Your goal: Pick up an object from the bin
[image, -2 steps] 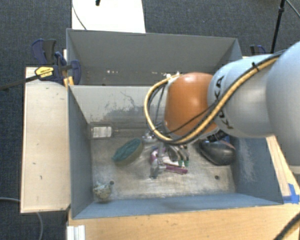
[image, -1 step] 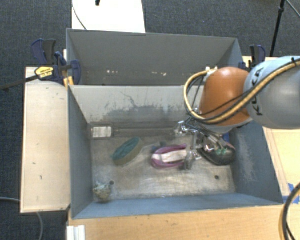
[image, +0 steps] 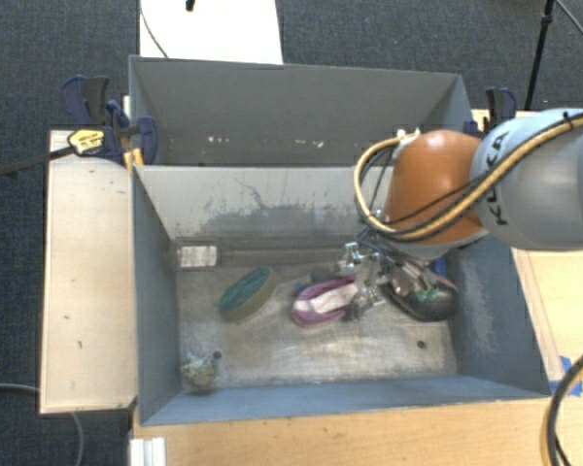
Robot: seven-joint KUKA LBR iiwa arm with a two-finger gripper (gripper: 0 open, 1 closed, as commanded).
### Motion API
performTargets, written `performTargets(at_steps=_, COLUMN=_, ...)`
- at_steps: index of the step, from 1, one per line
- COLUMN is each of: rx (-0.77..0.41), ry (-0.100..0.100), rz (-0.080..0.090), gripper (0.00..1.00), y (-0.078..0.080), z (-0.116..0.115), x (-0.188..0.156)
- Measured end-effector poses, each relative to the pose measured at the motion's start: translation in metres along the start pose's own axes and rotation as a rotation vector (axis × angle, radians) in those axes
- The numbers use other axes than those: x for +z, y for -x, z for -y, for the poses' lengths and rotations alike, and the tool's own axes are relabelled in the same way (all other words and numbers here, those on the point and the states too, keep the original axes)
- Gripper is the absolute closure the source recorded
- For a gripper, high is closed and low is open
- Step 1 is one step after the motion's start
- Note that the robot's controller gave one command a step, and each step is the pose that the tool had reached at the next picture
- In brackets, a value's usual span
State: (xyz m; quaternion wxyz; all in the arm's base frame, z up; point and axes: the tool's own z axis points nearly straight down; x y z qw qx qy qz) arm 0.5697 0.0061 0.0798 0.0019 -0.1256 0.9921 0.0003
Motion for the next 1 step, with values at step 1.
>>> performTargets(at_steps=1, rx=-0.291, ry=-0.004, rz=0.005, gripper=1.0, y=0.0055, z=0.0258, x=-0.1738)
